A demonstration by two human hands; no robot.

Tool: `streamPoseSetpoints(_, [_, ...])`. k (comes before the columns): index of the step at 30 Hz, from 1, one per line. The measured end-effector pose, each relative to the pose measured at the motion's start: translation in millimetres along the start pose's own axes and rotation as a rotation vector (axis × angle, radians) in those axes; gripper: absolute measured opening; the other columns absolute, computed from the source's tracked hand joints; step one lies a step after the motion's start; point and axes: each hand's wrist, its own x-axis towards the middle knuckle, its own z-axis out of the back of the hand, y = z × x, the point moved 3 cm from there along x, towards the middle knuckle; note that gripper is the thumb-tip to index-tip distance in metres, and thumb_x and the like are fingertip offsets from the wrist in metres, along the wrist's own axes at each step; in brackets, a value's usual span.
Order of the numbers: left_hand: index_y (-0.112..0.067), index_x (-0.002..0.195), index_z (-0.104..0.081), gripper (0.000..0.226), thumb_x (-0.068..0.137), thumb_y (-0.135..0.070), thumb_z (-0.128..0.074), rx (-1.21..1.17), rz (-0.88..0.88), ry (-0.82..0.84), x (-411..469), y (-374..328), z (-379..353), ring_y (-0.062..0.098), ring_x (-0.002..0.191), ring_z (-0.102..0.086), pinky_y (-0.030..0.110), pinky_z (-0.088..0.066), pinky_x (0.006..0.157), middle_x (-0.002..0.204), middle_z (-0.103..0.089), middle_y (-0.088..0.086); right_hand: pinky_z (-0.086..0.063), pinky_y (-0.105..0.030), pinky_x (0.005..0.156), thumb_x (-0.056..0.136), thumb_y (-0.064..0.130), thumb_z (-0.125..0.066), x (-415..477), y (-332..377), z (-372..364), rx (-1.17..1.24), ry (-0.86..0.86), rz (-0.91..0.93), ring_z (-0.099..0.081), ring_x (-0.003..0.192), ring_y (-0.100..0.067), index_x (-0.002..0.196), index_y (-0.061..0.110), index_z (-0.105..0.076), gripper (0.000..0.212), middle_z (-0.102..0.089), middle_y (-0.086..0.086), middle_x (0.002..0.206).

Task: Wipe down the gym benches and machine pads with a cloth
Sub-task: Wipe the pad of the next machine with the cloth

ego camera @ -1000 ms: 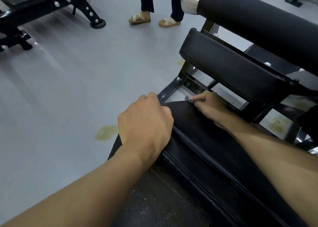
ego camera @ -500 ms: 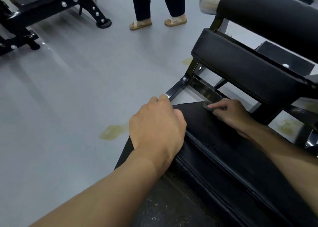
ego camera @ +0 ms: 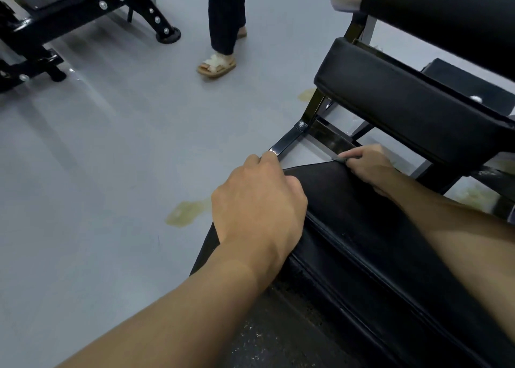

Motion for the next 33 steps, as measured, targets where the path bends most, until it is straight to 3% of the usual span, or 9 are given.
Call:
streamPoseSetpoints(3, [-0.025,0.105,-0.056,0.023,0.096,-0.028,-0.034,-0.005,0.003,0.0,0,0,0,0.021,0.088,-0.056,0.035,-0.041,0.073,0.099,-0.059,-0.007,-0.053,-0.034,0.093,0.087,0.009,-0.062,-19,-8,12,-0.01,0.029,0.005,-0.064,0.096,-0.016,0.094,0.027,-0.077,0.025,-0.071,0.001,0.101])
streamPoseSetpoints(6, [-0.025,0.103,-0.055,0.023,0.095,-0.028,-0.034,-0.006,-0.004,0.002,0,0,0,0.02,0.086,-0.055,0.035,-0.042,0.073,0.097,-0.058,-0.008,-0.054,-0.031,0.085,0.087,0.009,-0.065,-36,-12,18,-0.004,0.046,-0.006,-0.065,0.086,-0.015,0.095,0.022,-0.078,0.02,-0.071,0.0,0.093])
streamPoseSetpoints(10, [-0.025,0.1,-0.055,0.022,0.095,-0.028,-0.034,0.003,0.008,-0.003,0,-1,-1,0.02,0.083,-0.054,0.034,-0.039,0.071,0.093,-0.058,-0.007,-0.052,-0.039,0.097,0.076,0.022,-0.058,5,-35,10,0.027,0.074,-0.02,-0.062,0.106,-0.022,0.079,0.039,-0.078,0.027,-0.072,0.007,0.097])
streamPoseSetpoints(12, [-0.024,0.099,-0.056,0.022,0.095,-0.028,-0.035,0.004,0.01,0.002,1,-1,-1,0.022,0.085,-0.056,0.035,-0.042,0.073,0.093,-0.058,-0.007,-0.05,-0.043,0.1,0.075,0.022,-0.056,3,-37,11,0.016,0.078,-0.048,-0.061,0.109,-0.023,0.082,0.04,-0.078,0.029,-0.071,0.006,0.1])
streamPoseSetpoints(17, [-0.024,0.1,-0.057,0.023,0.095,-0.029,-0.034,0.004,0.009,0.0,1,0,-1,0.022,0.087,-0.056,0.036,-0.044,0.075,0.095,-0.059,-0.006,-0.054,-0.034,0.085,0.087,0.008,-0.065,-27,-25,21,0.105,0.039,-0.067,-0.064,0.081,-0.016,0.092,0.022,-0.077,0.019,-0.073,-0.005,0.089])
streamPoseSetpoints(21, [-0.024,0.099,-0.058,0.023,0.094,-0.029,-0.035,-0.004,0.012,-0.014,1,0,-1,0.022,0.087,-0.057,0.036,-0.044,0.076,0.095,-0.06,-0.006,-0.054,-0.04,0.096,0.084,0.009,-0.061,-6,-22,11,0.089,0.025,-0.07,-0.066,0.101,-0.022,0.078,0.031,-0.075,0.027,-0.073,-0.002,0.1])
streamPoseSetpoints(28, [-0.024,0.098,-0.058,0.023,0.095,-0.03,-0.036,0.0,0.016,-0.01,1,-1,-2,0.023,0.088,-0.058,0.037,-0.044,0.076,0.095,-0.06,-0.006,-0.046,-0.025,0.082,0.09,0.014,-0.064,-38,-30,24,0.004,0.07,0.105,-0.061,0.095,-0.013,0.098,0.025,-0.076,0.018,-0.067,0.005,0.103])
streamPoseSetpoints(30, [-0.023,0.097,-0.058,0.023,0.095,-0.03,-0.036,0.002,0.019,-0.017,1,-1,-2,0.023,0.086,-0.058,0.037,-0.043,0.075,0.093,-0.061,-0.006,-0.052,-0.031,0.089,0.089,0.02,-0.067,-30,-20,20,0.085,0.05,0.025,-0.064,0.097,-0.016,0.091,0.031,-0.076,0.014,-0.07,0.005,0.098])
streamPoseSetpoints(33, [-0.023,0.097,-0.059,0.023,0.095,-0.029,-0.037,0.002,0.024,-0.018,1,-1,-2,0.023,0.084,-0.058,0.037,-0.044,0.075,0.092,-0.061,-0.006,-0.046,-0.029,0.097,0.089,0.011,-0.064,-40,-21,20,0.01,0.024,0.072,-0.059,0.107,-0.017,0.1,0.023,-0.076,0.02,-0.066,0.003,0.107])
